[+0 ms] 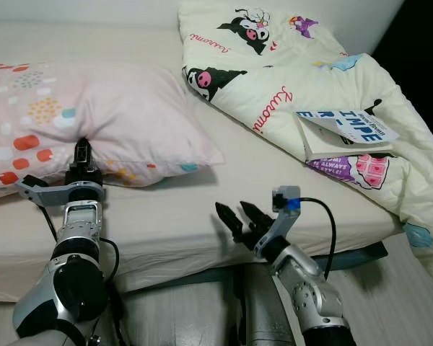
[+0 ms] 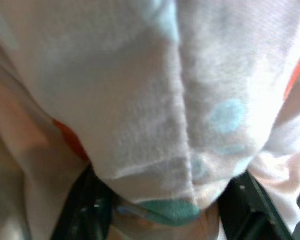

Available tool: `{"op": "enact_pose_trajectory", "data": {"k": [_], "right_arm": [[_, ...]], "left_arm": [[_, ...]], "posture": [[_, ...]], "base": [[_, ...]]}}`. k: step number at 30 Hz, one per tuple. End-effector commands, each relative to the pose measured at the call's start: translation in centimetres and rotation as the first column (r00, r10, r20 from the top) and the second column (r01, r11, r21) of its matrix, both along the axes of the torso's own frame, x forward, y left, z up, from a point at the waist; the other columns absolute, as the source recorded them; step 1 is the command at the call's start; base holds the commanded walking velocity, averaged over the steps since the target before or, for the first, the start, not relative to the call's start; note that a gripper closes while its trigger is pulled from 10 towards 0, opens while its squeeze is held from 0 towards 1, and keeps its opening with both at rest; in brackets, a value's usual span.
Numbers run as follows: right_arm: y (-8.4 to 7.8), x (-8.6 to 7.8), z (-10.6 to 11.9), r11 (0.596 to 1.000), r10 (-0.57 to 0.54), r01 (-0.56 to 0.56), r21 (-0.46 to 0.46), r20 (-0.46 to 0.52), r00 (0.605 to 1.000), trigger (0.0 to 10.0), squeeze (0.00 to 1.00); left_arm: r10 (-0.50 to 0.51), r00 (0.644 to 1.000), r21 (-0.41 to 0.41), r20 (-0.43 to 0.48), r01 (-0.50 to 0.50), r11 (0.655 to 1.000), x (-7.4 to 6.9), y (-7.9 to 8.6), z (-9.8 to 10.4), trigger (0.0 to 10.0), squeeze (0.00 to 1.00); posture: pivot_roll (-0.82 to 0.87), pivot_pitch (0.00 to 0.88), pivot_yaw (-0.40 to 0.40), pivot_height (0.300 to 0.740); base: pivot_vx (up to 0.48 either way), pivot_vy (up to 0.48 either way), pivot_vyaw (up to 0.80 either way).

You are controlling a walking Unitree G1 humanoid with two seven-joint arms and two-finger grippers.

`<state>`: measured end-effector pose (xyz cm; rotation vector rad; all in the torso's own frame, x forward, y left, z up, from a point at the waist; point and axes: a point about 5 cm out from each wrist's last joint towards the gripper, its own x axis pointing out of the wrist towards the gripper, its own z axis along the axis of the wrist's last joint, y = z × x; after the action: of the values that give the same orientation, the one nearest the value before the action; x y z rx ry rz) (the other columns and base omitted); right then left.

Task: Clean up the room

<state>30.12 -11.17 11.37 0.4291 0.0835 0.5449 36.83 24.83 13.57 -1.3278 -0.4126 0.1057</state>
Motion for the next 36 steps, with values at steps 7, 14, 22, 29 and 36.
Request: {"op": "enact_pose_trajectory", "data": {"k": [7,14,22,29,36], "right_arm": [[-0.8,-0.3,-0.2,1.000,-0.025,0.025,0.001,-0.020,0.999,10.0,0.00],[0.4,0.6,1.0,0.999,0.032,-0.032,0.004,0.021,0.999,10.0,0.00],[1.1,1.3,1.0,0.997,0.073,-0.074,0.023,0.050,0.996,10.0,0.00],[1.4,2.2,0.7,0.996,0.079,-0.082,0.037,0.058,0.995,10.0,0.00],[1.4,3.2,0.8,0.996,0.083,-0.085,0.027,0.073,0.994,10.0,0.00]], "left_arm": [[0.010,0.992,0.022,-0.127,-0.007,1.000,-1.0,0.0,-2.4,0.0,0.00],[0.029,0.994,0.082,-0.101,-0.020,0.996,-0.9,1.0,-1.5,0.0,0.00],[-0.072,0.997,0.238,0.031,0.063,0.969,0.0,0.9,1.9,0.0,0.00],[-0.153,0.982,0.584,-0.107,0.187,0.790,-0.8,0.9,1.4,0.0,0.00],[-0.163,0.960,0.688,-0.228,0.277,0.671,-2.0,0.1,-0.6,10.0,0.00]], "posture": [[-0.20,0.240,-0.073,0.475],[-0.16,0.190,-0.043,0.475],[-0.10,0.137,-0.033,0.505],[-0.04,0.047,-0.033,0.535],[-0.01,0.000,-0.049,0.565]], "base": [[0.000,0.000,0.00],[0.000,0.000,0.00],[0.000,0.000,0.00],[0.000,0.000,0.00],[0.000,0.000,0.00]]}}
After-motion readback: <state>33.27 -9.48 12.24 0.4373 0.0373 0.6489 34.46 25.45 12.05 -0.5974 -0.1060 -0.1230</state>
